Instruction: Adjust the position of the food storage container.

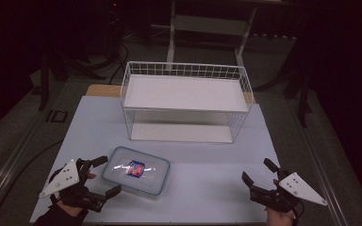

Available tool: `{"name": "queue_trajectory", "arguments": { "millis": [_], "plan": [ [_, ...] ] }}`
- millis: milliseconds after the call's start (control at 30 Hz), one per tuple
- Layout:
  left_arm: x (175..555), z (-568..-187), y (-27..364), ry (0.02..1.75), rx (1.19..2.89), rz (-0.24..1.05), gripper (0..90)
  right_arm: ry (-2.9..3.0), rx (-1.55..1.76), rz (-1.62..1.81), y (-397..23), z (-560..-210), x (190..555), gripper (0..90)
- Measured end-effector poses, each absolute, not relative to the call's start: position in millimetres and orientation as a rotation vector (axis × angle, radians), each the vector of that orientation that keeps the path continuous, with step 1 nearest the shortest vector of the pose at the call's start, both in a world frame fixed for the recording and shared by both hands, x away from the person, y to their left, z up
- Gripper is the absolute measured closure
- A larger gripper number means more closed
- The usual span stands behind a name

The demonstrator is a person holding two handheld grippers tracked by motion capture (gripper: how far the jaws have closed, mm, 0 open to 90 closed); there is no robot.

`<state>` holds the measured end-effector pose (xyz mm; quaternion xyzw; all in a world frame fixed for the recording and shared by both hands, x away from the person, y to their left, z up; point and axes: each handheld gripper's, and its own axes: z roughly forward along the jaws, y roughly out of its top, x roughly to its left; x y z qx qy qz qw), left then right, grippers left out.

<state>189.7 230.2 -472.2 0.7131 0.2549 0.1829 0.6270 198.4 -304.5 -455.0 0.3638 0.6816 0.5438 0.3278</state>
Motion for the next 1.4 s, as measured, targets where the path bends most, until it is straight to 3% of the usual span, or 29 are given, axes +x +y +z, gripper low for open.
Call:
{"name": "queue_trajectory", "arguments": {
  "millis": [333,667,1100,1167,1233,1300,1400],
  "plan": [
    [188.3,-454.6,235.3,0.578,1.597,0.358,0.0,1.788,0.935,1.424,-299.3,-452.1,197.0,11.7],
    [214.5,-428.6,260.2,0.628,1.666,0.493,0.7,1.763,0.914,1.432,-295.5,-448.3,192.6,11.7],
    [240.9,-459.6,282.2,0.784,1.834,0.552,62.4,1.785,0.918,1.447,-296.0,-449.7,193.3,11.7],
    [243.3,-466.8,284.3,0.818,1.880,0.567,70.1,1.791,0.922,1.446,-295.8,-450.0,193.8,11.8],
    [243.9,-471.6,285.3,0.831,1.894,0.569,72.0,1.794,0.925,1.446,-295.8,-450.2,193.9,11.8],
    [245.1,-481.1,287.3,0.853,1.928,0.571,82.9,1.798,0.927,1.449,-295.7,-450.4,194.3,11.8],
    [246.7,-488.0,289.5,0.869,1.938,0.552,89.0,1.797,0.925,1.449,-295.6,-450.3,194.0,11.8]
  ]
}}
